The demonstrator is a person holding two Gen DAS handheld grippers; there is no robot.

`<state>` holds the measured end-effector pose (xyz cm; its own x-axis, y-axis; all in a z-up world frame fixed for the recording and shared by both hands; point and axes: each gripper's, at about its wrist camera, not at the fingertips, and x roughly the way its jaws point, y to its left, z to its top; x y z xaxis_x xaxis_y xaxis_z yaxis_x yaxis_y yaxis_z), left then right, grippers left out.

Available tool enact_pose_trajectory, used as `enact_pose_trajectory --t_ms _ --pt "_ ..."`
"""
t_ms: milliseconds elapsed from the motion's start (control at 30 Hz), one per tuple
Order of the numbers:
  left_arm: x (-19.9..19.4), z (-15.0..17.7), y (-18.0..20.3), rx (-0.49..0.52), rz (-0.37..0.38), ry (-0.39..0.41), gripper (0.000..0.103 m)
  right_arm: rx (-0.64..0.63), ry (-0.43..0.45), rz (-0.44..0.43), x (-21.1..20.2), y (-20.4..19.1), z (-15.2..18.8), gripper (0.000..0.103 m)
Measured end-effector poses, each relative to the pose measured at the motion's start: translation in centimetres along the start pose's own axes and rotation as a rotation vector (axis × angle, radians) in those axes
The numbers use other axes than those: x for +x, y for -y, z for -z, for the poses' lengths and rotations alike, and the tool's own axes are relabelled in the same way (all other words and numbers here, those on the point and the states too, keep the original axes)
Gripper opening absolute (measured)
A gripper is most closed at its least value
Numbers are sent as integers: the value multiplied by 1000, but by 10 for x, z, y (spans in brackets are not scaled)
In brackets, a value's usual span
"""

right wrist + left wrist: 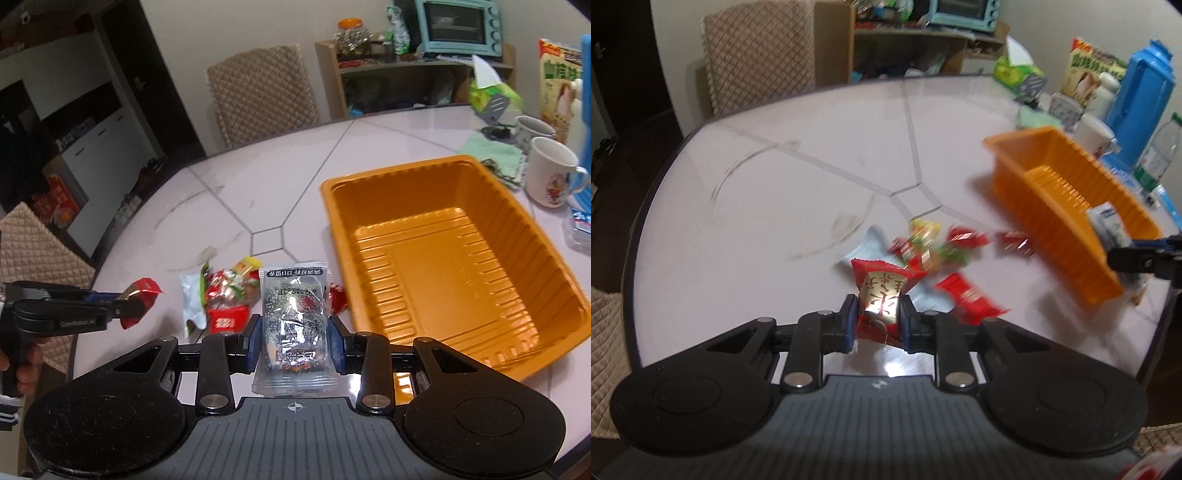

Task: Organize snacks
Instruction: 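Carry the clear packet with the right tool while the left tool carries the red candy to the orange tray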

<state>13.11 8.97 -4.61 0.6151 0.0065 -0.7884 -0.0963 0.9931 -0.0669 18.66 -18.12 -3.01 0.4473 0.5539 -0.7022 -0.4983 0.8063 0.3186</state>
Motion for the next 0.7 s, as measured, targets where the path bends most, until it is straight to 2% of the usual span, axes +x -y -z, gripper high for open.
enact_pose_trajectory --t_ms 300,567,700 --pt "2 -40 65 -4 99 61 21 79 58 87 -22 43 -8 38" --pt "27 -63 135 79 210 52 21 121 77 141 -29 81 -13 38" --pt "41 -68 164 109 231 38 21 143 79 146 -26 96 -13 38"
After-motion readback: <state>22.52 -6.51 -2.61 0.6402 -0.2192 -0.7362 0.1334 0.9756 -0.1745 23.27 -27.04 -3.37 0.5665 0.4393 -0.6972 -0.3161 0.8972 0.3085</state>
